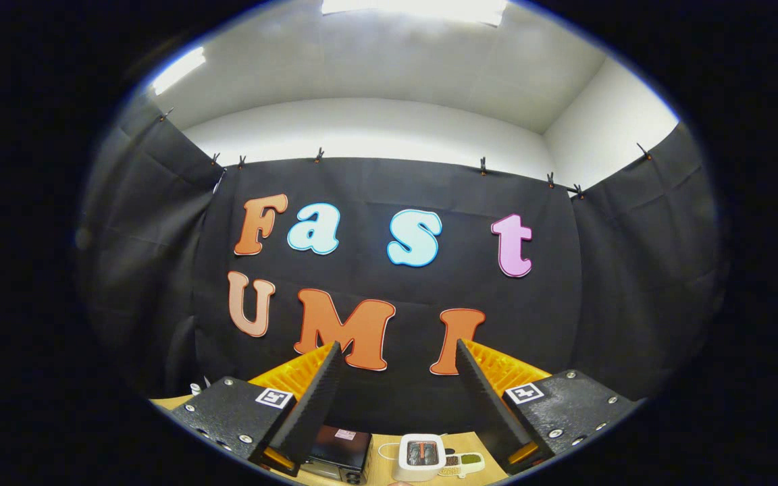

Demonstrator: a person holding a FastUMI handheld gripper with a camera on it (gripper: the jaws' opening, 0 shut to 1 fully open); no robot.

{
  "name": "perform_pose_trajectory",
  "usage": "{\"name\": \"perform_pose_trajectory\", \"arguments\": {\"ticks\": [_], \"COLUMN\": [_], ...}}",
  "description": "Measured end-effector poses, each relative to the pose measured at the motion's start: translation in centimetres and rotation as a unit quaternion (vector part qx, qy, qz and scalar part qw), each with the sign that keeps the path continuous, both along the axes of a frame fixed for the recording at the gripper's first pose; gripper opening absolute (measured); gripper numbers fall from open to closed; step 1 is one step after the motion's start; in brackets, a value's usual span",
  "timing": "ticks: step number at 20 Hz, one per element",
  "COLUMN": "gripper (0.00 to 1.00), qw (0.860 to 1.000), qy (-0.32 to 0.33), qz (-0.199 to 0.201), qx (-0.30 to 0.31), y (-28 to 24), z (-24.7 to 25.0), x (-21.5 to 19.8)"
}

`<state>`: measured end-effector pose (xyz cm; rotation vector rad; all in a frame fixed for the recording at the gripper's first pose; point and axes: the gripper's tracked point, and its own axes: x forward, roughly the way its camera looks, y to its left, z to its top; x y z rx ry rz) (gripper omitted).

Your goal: Open the toaster oven, put the food inside, and close the toaster oven door.

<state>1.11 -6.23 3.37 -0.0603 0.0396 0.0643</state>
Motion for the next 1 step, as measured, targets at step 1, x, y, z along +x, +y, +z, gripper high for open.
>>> {"name": "perform_pose_trajectory", "arguments": {"ticks": [1], "gripper": [0.99], "qw": [1.000], "qy": [-0.001], "qz": [0.003], "qx": [-0.001], "y": [0.41], "z": [0.11], "x": [-0.06]}}
